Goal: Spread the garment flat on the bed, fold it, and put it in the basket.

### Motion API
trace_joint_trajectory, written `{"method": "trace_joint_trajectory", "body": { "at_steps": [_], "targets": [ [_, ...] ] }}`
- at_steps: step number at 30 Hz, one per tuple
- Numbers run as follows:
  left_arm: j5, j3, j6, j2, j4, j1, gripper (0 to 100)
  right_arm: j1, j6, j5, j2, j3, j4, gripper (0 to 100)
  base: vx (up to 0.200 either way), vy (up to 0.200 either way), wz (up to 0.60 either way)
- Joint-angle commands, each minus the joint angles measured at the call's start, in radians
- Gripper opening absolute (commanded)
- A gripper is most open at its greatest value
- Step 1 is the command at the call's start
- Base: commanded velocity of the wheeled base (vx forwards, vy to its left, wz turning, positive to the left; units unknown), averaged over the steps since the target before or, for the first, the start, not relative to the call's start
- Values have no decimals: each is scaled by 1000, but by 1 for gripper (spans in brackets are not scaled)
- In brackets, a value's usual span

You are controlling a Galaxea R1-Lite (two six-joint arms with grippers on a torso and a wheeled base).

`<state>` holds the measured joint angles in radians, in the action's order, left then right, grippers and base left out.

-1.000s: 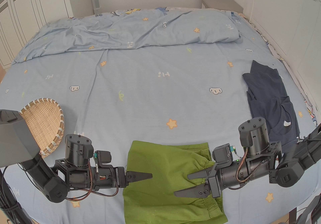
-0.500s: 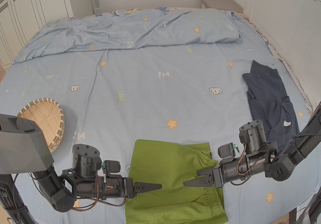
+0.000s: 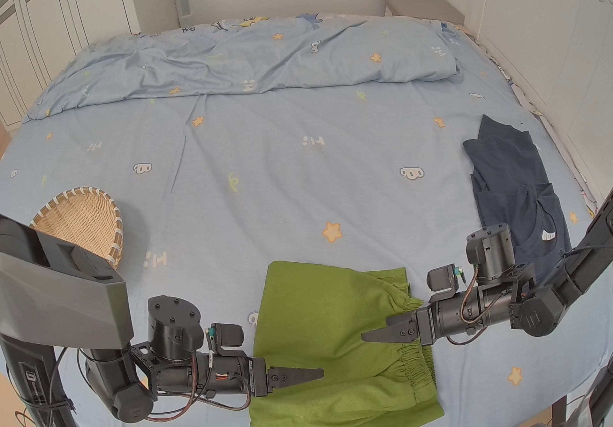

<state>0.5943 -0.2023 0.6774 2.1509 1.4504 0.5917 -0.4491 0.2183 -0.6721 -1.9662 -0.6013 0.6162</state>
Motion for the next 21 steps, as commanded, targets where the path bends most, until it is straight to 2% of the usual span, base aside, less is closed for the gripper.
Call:
{"method": "trace_joint_trajectory", "body": {
  "at_steps": [1,3,4,10,14,19,20,21],
  "targets": [
    [1,3,17,49,28,2,100,4,0,-6,1,5,7,100,0,0,0],
    [1,1,22,47,34,2,100,3,0,-6,6,6,7,100,0,0,0],
    [1,1,22,46,34,2,0,1,0,-7,6,6,7,100,0,0,0],
    [1,0,22,37,31,-1,0,-8,1,-6,23,11,7,100,0,0,0],
    [1,1,30,-5,18,-7,0,-10,10,-6,122,21,4,100,0,0,0],
    [-1,-20,34,-71,-81,-9,0,-19,47,-6,217,15,-6,100,0,0,0],
    [-2,-57,34,-149,-199,-10,0,-19,79,-4,288,6,-10,100,0,0,0],
    [-2,-63,34,-160,-216,-12,0,-19,85,-4,297,5,-10,100,0,0,0]
  ]
}}
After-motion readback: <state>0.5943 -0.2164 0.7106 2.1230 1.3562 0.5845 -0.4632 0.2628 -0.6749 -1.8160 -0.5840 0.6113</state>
